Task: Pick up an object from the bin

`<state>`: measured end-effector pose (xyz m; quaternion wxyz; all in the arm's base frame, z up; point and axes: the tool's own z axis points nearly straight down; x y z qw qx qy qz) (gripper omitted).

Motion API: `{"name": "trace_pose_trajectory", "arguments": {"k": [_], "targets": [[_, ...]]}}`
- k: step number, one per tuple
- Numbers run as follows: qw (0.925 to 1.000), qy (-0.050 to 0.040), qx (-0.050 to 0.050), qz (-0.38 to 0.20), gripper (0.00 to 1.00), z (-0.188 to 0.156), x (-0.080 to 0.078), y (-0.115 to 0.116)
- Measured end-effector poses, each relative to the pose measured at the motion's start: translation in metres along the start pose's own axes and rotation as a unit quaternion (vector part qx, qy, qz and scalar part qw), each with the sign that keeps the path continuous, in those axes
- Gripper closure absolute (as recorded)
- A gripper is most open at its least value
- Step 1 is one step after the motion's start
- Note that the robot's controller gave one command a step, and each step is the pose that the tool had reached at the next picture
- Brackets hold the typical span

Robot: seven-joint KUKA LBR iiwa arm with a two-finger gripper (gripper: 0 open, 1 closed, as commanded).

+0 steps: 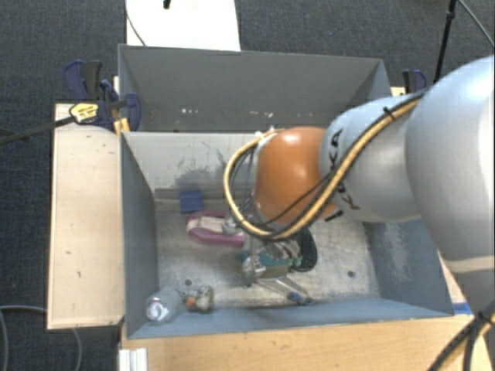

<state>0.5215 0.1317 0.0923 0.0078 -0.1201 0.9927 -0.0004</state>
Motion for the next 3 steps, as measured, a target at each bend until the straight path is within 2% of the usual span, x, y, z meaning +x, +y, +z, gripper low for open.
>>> {"name": "trace_pose_trajectory", "arguments": {"k": [1, 2, 3], "targets": [[1.0, 0.0024, -0.002, -0.009, 0.0, -0.003, 0.011, -0.047], [1.0, -0.0056, -0.003, -0.008, 1.0, -0.008, 0.006, -0.045], [0.9997, 0.0029, -0.001, -0.026, 1.0, -0.164, -0.008, -0.035]]}}
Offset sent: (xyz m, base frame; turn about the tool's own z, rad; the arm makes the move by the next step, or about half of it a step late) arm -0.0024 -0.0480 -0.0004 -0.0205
